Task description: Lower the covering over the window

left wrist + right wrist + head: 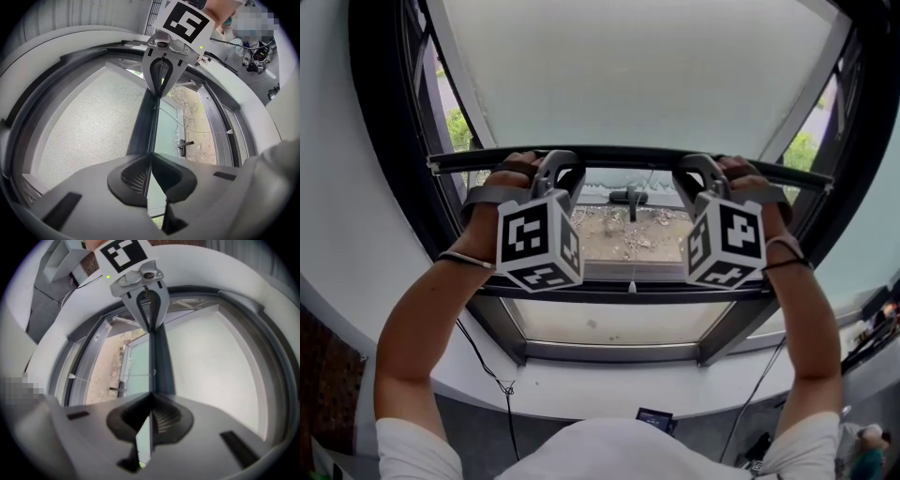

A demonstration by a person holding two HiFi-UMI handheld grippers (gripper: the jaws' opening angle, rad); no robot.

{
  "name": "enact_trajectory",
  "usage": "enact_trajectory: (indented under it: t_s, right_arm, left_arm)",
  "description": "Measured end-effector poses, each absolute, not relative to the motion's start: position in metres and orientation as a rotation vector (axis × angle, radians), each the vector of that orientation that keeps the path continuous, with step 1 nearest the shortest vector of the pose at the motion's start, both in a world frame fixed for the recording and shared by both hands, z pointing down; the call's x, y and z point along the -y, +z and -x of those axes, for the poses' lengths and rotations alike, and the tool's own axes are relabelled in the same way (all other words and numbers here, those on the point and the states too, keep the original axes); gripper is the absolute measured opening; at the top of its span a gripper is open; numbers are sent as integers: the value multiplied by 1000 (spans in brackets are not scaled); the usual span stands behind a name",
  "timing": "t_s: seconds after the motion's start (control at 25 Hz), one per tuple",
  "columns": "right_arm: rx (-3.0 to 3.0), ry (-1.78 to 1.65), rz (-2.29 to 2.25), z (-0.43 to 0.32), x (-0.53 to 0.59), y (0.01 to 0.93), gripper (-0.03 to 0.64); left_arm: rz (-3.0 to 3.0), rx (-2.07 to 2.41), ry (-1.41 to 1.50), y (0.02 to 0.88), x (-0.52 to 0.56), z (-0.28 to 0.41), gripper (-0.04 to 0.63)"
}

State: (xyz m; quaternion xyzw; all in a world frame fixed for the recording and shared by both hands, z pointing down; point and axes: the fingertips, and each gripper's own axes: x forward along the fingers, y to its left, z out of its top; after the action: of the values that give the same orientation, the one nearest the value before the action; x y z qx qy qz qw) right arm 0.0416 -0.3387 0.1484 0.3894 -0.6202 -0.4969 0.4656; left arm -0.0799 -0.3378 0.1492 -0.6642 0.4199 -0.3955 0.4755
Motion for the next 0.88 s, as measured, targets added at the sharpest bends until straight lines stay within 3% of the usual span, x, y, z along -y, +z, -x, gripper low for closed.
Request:
enact_trajectory:
  t_s: [0.88]
  right_arm:
    - [1566,-1112,-871,-41,334,243,34]
  left_arm:
    - [1744,-978,-1080,244,334,81,35]
